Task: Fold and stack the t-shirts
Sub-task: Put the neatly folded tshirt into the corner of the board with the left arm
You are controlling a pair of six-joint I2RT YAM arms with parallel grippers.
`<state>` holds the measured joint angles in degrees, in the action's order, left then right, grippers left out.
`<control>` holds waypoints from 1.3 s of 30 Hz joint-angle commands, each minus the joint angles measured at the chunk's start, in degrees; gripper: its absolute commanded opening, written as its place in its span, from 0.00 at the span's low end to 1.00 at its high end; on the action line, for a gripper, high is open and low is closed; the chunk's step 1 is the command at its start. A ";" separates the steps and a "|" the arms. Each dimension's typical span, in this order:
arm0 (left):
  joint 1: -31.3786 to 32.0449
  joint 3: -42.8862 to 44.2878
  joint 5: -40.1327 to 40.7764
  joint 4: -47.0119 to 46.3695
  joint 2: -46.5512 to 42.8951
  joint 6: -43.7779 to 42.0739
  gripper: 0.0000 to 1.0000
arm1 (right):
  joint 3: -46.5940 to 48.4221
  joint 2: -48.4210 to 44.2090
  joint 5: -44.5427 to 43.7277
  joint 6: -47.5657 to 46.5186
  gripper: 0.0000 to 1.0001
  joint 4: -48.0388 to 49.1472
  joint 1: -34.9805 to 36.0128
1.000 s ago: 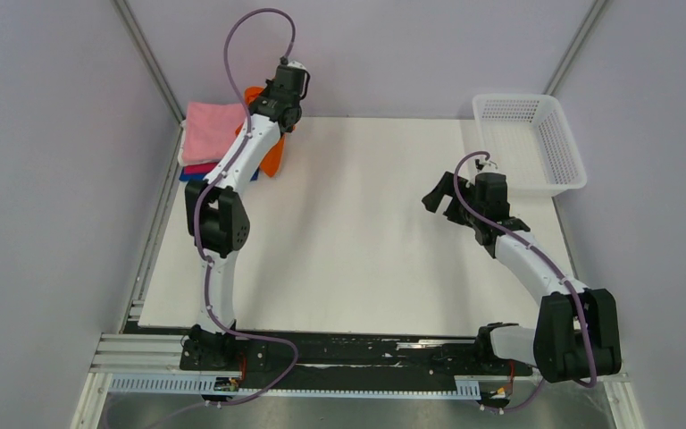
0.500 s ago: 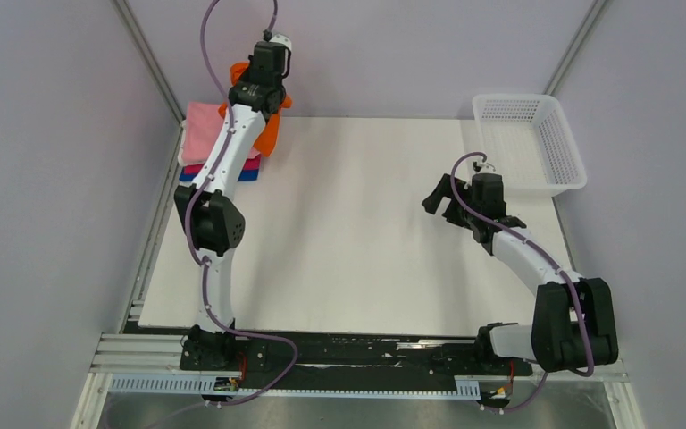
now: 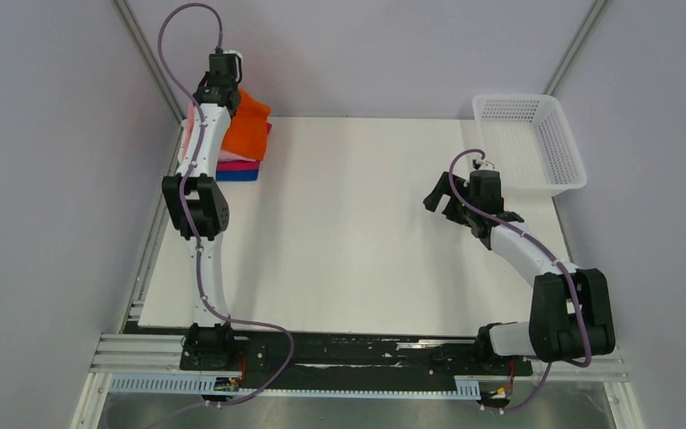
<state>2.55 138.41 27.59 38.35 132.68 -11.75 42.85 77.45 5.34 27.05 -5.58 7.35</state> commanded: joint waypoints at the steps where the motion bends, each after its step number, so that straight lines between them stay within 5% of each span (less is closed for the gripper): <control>1: -4.46 3.65 -1.56 -3.09 2.14 3.32 0.00 | 2.50 0.16 -1.85 -0.91 1.00 0.01 -0.02; 8: -8.70 6.00 -1.81 -4.00 6.03 4.59 0.21 | 2.83 0.73 -2.40 -0.49 1.00 -0.98 -0.02; 11: -9.63 7.02 -1.47 -3.93 7.38 6.46 0.84 | 3.15 0.95 -2.31 -0.33 1.00 -1.47 0.02; 13: -10.00 7.46 -0.50 -4.02 7.59 7.67 0.98 | 3.25 0.80 -2.42 -0.18 1.00 -1.70 0.03; 23: -10.20 4.71 -1.77 -2.01 2.70 17.36 1.00 | 2.53 -3.05 -3.68 1.26 1.00 -2.09 0.03; 28: -8.25 -13.72 -12.42 -12.47 -11.20 20.39 1.00 | 0.68 -6.64 -5.01 1.52 1.00 -2.06 0.03; 35: -1.19 -20.01 0.45 -12.45 -24.47 19.91 1.00 | -2.97 -12.13 -5.29 1.52 1.00 -2.27 0.03; 39: 1.09 -30.75 -3.48 -12.93 -34.33 24.32 1.00 | -5.53 -14.99 -5.34 2.74 1.00 -2.34 0.03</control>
<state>1.69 116.09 24.69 27.92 109.69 7.77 39.35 65.73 0.95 28.16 -8.49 7.35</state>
